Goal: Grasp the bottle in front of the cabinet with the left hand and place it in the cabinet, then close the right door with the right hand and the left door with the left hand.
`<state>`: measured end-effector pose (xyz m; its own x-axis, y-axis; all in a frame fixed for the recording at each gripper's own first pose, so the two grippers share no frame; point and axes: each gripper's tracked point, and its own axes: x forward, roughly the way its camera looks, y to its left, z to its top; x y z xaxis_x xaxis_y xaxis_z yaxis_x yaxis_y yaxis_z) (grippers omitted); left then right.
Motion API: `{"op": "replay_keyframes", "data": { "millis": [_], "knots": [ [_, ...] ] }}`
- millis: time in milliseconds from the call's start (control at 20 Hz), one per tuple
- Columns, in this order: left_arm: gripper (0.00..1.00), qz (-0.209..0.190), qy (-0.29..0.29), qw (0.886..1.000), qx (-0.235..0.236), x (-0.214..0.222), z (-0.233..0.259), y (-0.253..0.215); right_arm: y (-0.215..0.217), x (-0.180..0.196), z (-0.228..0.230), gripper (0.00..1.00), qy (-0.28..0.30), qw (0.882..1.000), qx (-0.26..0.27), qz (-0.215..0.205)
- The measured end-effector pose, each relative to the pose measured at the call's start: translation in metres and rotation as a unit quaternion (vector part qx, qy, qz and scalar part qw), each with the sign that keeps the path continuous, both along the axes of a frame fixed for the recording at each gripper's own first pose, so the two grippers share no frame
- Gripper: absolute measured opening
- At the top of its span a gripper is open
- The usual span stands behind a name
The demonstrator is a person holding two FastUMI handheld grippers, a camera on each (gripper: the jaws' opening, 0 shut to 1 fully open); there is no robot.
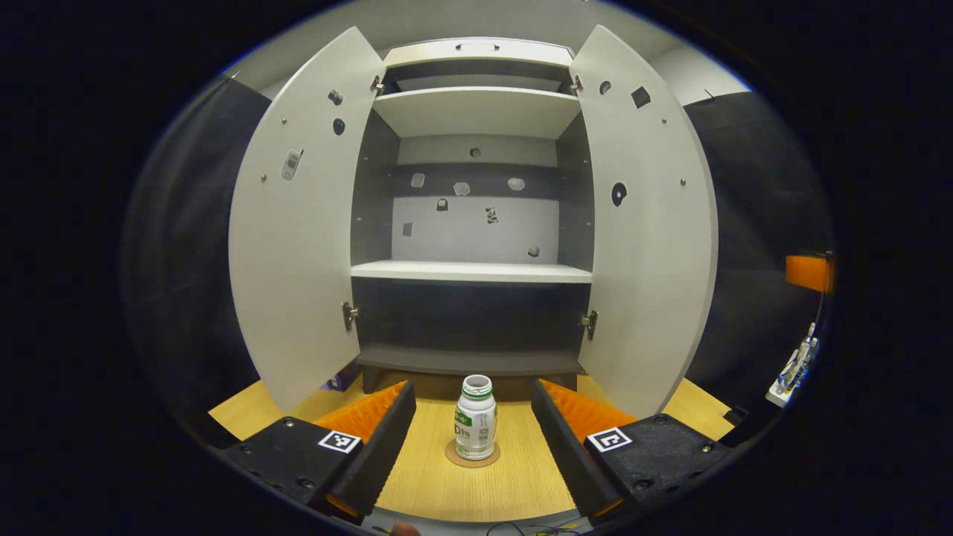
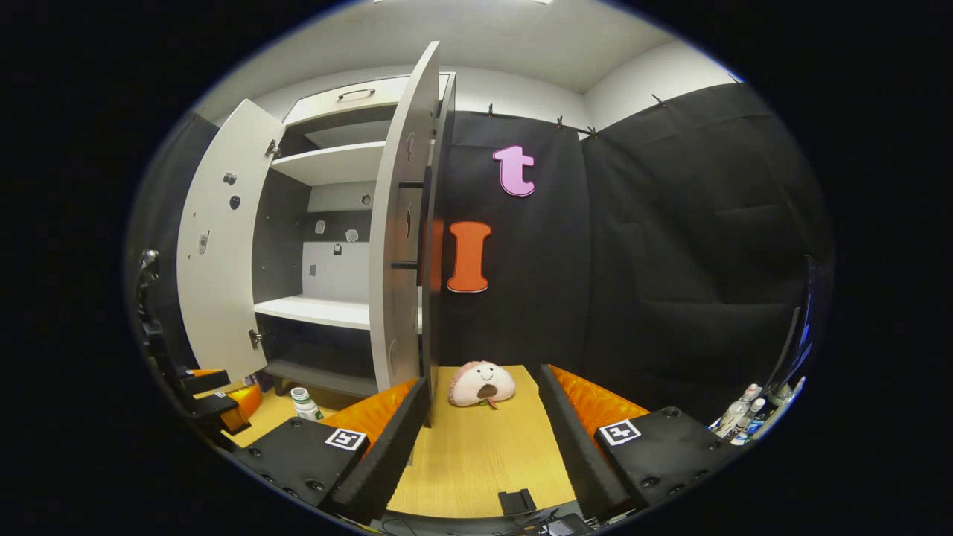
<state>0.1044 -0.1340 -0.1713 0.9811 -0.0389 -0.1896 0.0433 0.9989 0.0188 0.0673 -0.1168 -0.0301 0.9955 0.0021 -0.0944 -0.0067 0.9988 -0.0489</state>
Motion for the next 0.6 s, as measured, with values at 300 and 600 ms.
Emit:
{"op": "replay_keyframes", "data": {
  "millis": [300, 600],
  "knots": [
    [0.95, -0.011, 0.04, 0.999, 0.011, 0.031, -0.069, -0.004, -0.009, 0.006, -0.004, 0.97, 0.01, 1.0, -0.003, -0.013],
    [0.95, -0.004, 0.08, 0.997, 0.007, 0.062, -0.119, 0.004, -0.019, 0.015, -0.011, 0.97, 0.022, 0.999, -0.004, -0.032]
  ]
}}
